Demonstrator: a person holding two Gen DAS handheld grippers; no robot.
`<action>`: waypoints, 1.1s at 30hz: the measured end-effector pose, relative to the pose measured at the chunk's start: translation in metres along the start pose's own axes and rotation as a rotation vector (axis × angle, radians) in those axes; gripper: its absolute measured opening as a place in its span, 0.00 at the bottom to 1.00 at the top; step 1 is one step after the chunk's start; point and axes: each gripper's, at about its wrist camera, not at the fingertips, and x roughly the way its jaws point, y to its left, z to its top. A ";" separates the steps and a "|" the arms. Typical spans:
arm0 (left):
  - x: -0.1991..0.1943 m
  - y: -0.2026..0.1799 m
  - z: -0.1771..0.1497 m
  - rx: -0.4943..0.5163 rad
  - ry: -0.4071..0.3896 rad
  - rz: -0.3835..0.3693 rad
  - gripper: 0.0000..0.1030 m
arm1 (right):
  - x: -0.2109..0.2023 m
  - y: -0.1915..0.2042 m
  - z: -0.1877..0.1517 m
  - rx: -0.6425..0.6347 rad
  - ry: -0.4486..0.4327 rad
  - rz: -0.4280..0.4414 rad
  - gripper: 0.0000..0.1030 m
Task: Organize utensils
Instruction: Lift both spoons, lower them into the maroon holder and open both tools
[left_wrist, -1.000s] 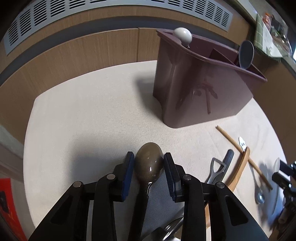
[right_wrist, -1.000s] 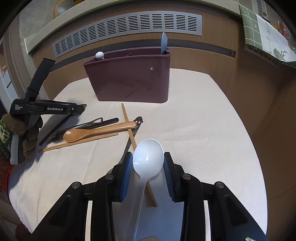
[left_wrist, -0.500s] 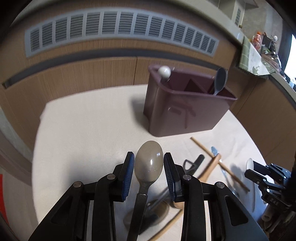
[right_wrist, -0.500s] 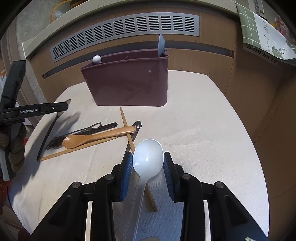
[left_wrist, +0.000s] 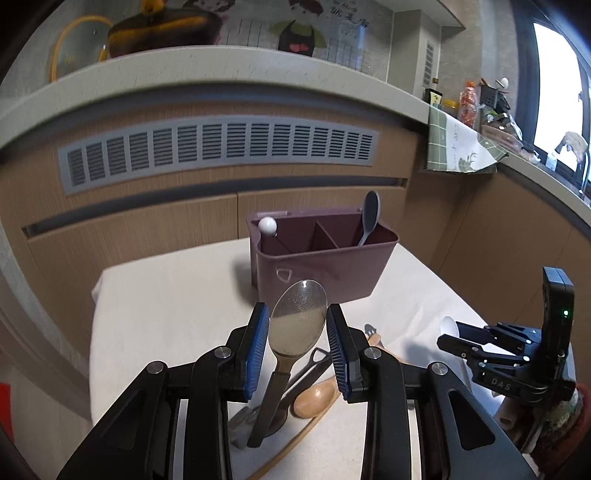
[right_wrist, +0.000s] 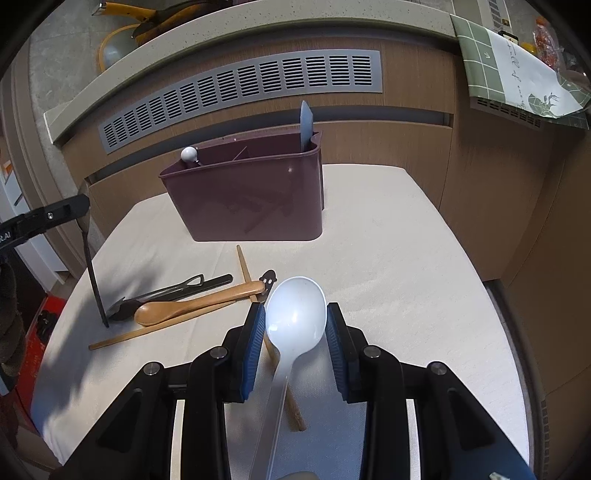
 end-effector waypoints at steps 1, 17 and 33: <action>-0.003 -0.001 0.000 0.000 -0.005 0.001 0.32 | 0.000 0.000 0.000 -0.002 -0.001 0.000 0.30; -0.015 -0.005 0.008 -0.012 -0.052 -0.010 0.31 | -0.001 0.001 0.003 -0.012 -0.005 -0.005 0.30; -0.015 -0.013 0.011 -0.002 -0.055 -0.027 0.29 | -0.001 0.003 0.006 -0.026 -0.009 -0.005 0.30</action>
